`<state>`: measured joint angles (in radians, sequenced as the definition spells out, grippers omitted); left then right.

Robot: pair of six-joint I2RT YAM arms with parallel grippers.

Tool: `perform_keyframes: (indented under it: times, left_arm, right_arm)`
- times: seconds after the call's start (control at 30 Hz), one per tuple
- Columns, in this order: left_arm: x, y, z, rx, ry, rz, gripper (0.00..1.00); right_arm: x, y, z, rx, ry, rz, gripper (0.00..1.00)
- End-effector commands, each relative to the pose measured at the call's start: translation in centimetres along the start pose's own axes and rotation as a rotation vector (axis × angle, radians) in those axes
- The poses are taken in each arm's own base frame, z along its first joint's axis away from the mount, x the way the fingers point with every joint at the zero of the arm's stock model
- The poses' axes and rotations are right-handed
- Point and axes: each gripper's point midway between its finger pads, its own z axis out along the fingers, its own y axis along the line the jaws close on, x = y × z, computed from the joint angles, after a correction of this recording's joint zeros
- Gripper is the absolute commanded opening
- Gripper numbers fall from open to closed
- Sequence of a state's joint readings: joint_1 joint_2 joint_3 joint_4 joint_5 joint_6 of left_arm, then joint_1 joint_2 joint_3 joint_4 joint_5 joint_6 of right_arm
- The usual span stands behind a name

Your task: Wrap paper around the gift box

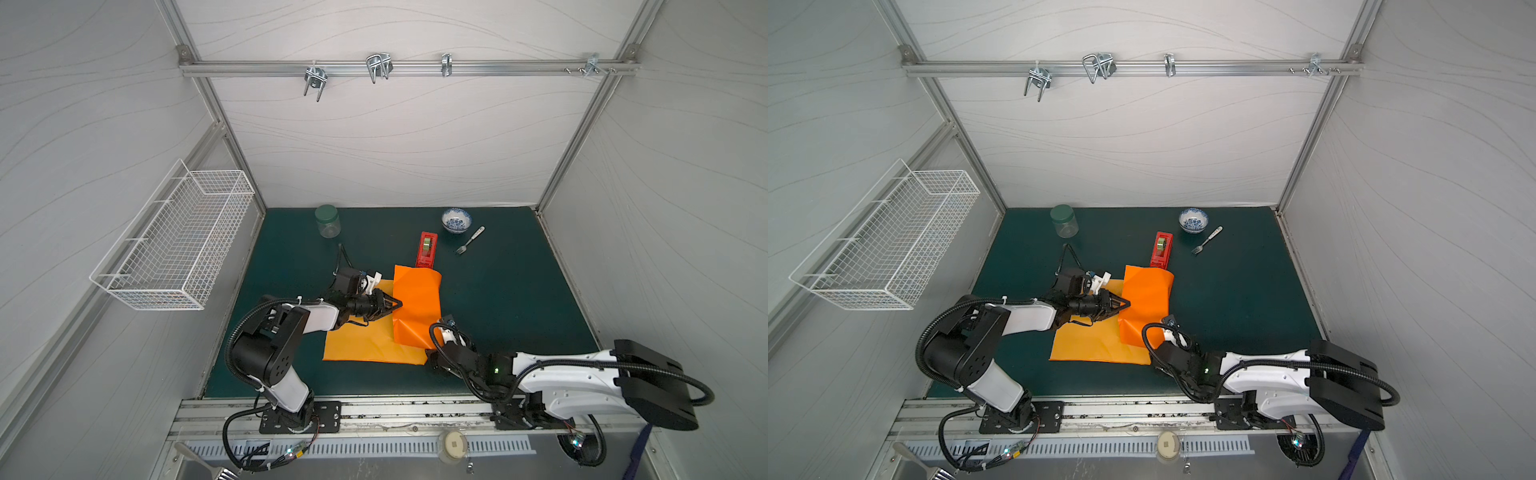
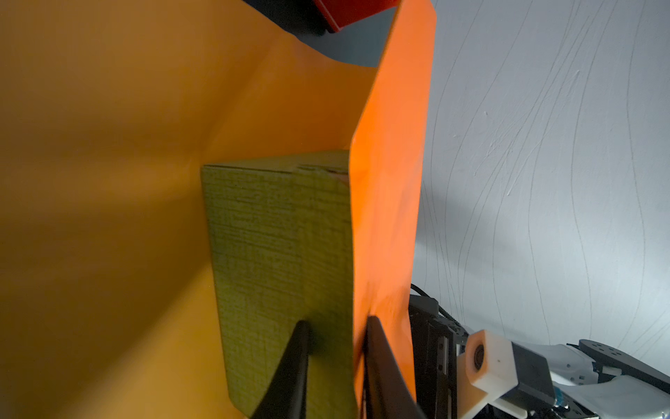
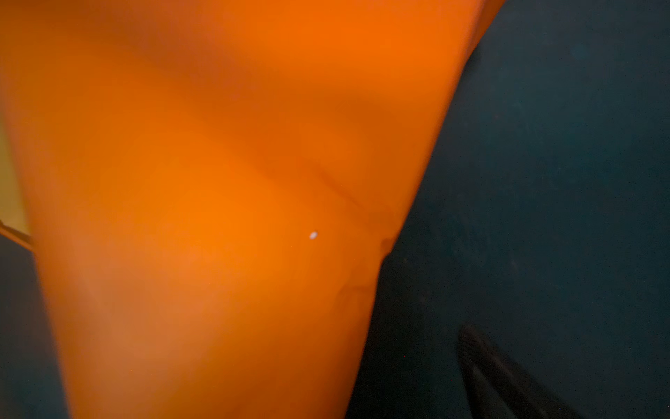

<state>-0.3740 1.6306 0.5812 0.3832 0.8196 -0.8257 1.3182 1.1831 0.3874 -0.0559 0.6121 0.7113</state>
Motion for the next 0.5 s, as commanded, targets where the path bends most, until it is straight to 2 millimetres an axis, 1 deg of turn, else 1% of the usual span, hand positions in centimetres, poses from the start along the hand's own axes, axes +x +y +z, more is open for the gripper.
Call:
perform_keyframes:
  times: [0.0,0.17,0.33,0.47]
  left_arm:
    - [3.0,8.1,0.0,-0.289,0.029,-0.197,0.00]
    - [3.1,8.1,0.0,-0.290,0.030,-0.197,0.00]
    - [3.1,8.2,0.0,-0.290,0.031,-0.197,0.00]
    - [3.1,8.1,0.0,-0.289,0.031,-0.196,0.00]
  right_arm:
    - [0.1,-1.8,-0.5,0.105,-0.004,0.030,0.92]
    - [1.1,-2.8,-1.3,0.123,0.031,0.034,0.85]
    - [2.9,-3.9,-1.8,0.133,0.093,0.046,0.76]
    - [3.7,-3.7,-1.8,0.108,0.127,0.037,0.71]
